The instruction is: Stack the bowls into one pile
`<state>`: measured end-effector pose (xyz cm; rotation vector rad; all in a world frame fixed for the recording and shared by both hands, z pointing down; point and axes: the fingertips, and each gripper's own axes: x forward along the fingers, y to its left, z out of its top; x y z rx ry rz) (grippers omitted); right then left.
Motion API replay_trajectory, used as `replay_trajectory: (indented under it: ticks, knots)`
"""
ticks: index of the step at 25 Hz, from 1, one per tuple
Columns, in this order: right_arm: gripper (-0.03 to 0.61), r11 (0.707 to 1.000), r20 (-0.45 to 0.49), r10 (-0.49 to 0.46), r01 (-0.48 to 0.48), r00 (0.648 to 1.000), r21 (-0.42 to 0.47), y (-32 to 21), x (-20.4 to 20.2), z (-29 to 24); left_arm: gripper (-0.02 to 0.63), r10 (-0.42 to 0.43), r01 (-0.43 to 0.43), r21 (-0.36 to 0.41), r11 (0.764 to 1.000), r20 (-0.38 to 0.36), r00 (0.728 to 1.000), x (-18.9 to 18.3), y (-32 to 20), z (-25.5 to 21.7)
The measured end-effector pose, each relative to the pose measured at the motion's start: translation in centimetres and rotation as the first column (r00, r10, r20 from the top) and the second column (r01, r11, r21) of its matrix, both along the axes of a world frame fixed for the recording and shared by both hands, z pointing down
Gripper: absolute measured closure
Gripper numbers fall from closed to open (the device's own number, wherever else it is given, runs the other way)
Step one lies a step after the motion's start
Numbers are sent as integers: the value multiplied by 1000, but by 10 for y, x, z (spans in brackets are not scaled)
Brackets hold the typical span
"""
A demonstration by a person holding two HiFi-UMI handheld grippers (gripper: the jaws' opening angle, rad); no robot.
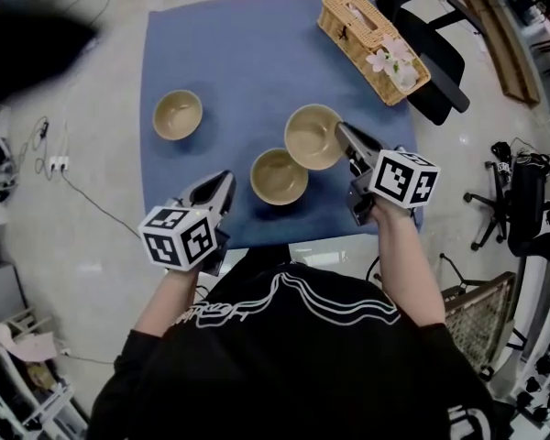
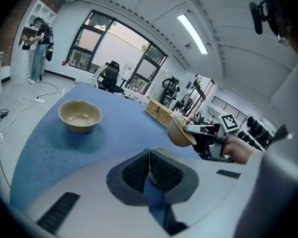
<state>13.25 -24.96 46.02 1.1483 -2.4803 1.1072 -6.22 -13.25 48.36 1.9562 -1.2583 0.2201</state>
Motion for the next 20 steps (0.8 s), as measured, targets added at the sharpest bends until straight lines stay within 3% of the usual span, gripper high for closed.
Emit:
replay_trajectory:
  ticks: [20]
  knots:
    - [535, 988, -53, -152, 150, 987, -27, 64, -42, 26, 589, -92, 91, -12, 996, -12, 996, -12, 68, 8]
